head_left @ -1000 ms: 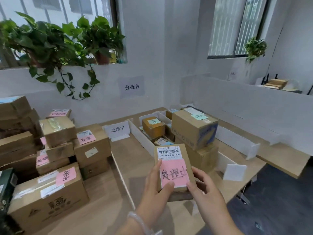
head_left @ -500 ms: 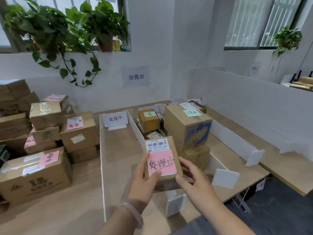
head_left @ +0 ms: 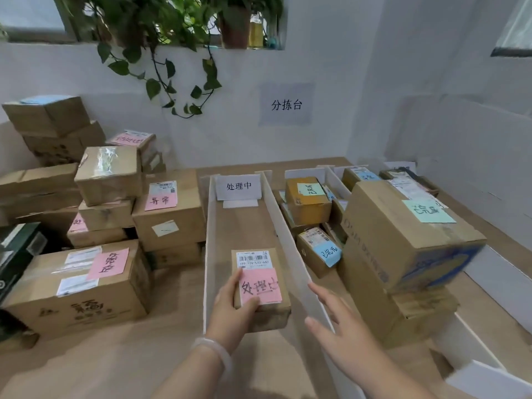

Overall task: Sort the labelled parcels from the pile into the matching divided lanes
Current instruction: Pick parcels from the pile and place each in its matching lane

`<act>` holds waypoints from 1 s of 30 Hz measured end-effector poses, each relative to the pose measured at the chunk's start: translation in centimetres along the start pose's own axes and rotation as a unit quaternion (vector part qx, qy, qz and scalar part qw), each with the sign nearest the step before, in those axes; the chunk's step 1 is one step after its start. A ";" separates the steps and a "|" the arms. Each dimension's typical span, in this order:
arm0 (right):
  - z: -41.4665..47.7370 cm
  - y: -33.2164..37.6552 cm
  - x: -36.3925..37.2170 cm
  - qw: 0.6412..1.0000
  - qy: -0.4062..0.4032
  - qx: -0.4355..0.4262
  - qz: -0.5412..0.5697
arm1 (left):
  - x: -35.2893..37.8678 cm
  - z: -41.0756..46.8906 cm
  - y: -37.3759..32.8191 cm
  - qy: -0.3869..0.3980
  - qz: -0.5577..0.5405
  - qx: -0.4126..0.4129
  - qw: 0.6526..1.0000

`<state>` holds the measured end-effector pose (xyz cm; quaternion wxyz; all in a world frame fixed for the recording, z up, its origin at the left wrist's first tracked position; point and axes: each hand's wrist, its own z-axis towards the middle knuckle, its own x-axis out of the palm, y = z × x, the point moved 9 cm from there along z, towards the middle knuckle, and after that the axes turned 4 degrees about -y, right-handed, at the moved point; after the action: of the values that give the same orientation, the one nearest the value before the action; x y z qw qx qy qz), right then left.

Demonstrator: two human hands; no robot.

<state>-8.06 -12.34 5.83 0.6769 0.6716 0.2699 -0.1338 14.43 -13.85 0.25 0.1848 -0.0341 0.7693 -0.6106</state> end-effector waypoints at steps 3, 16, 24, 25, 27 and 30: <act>4.4 -0.7 0.6 0.999 0.011 0.022 -0.022 | 0.8 5.9 1.5 0.020 0.009 -0.019 1.000; 13.9 -3.8 4.7 0.997 0.050 0.054 -0.029 | 2.5 19.0 8.1 0.050 0.171 -0.061 0.982; 18.1 -2.6 5.7 0.992 0.076 -0.004 -0.097 | 1.9 23.4 6.5 -0.004 0.267 -0.039 0.963; 18.8 -2.2 5.6 0.990 0.078 -0.015 -0.115 | 1.7 24.6 6.0 -0.013 0.285 -0.036 0.958; 20.0 -1.7 5.4 0.987 0.082 -0.029 -0.133 | 1.4 27.2 5.1 -0.032 0.336 -0.027 0.941; 21.6 -1.8 5.1 0.988 0.074 -0.038 -0.129 | 1.2 31.5 3.9 -0.050 0.385 -0.006 0.922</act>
<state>-0.81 -32.72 0.55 0.6569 0.6130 0.4090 -0.1595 24.21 -42.37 -9.60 0.4438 0.2324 0.7166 -0.4852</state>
